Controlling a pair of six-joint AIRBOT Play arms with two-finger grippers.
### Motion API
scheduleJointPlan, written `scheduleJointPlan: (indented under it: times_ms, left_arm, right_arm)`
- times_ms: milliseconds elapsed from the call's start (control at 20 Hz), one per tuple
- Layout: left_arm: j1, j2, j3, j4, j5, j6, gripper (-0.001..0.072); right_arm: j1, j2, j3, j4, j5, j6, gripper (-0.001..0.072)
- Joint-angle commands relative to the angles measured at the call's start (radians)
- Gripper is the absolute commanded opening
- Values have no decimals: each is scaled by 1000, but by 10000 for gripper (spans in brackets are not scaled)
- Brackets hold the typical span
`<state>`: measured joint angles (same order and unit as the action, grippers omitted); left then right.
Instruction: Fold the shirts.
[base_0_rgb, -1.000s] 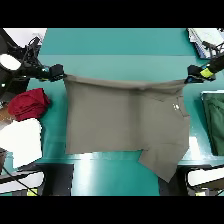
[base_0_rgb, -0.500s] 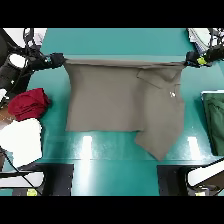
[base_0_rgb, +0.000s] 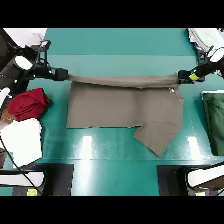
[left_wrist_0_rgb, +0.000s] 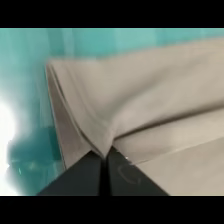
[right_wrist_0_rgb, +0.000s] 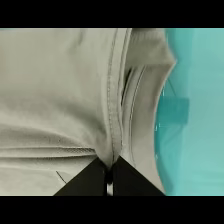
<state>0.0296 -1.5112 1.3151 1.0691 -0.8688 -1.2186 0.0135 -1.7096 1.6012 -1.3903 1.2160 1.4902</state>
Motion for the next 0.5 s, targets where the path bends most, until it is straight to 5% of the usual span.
scheduleJointPlan:
  times_ms: [0,50,100,150,200,300,450]
  left_arm:
    - [-1,-63,1,24,-48,-59,24]
    - [-1,-74,1,26,-54,-95,25]
    - [-1,-76,1,30,-58,-124,167]
    - [-1,-76,2,30,-63,-148,522]
    - [3,-74,6,33,-80,-168,625]
    - [31,-60,32,50,-171,-188,606]
    - [115,36,25,106,-315,-163,606]
  right_arm:
    - [5,21,-87,49,-37,5,22]
    - [5,21,-97,68,-38,5,23]
    - [5,21,-101,87,-34,5,29]
    - [5,22,-101,90,-27,5,209]
    - [3,22,-92,89,-9,5,467]
    - [-19,31,-51,88,92,4,488]
    - [-81,135,-63,92,187,-24,411]
